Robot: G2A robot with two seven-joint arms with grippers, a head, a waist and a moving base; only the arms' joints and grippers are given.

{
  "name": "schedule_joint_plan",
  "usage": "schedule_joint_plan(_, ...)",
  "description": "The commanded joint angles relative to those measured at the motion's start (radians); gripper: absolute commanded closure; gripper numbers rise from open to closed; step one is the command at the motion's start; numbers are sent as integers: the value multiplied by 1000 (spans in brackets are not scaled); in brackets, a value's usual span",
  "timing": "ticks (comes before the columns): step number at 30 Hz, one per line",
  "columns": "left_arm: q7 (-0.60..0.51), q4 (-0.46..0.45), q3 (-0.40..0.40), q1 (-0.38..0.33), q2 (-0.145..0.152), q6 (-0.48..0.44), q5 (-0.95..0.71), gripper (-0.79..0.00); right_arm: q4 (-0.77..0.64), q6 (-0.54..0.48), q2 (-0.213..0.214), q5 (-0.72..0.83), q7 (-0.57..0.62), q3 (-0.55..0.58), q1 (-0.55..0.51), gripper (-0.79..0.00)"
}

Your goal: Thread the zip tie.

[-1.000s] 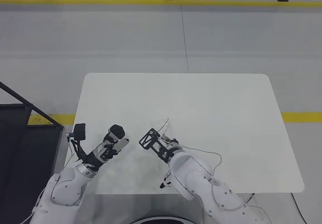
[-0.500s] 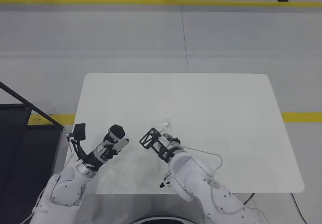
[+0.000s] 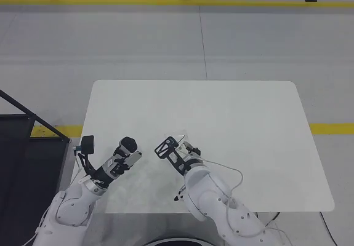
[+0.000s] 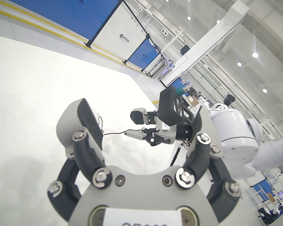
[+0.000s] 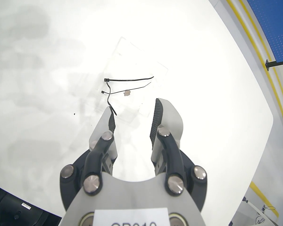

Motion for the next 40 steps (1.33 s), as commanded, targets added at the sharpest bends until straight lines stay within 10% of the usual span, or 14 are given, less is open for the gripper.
schedule_joint_plan(1,0,0,0,0,0,0,0,-785,-24,-10,2,2,1,21,-18,-468)
schedule_joint_plan(5,0,0,0,0,0,0,0,-785,-87,-19,12,0,-3,82,-69,-566)
schedule_joint_plan(8,0,0,0,0,0,0,0,-785,-142,-36,21,20,-25,137,-117,-785)
schedule_joint_plan(22,0,0,0,0,0,0,0,-785,-527,-118,68,534,-487,693,-453,-785)
schedule_joint_plan(40,0,0,0,0,0,0,0,-784,-527,-118,68,533,-486,693,-453,-784)
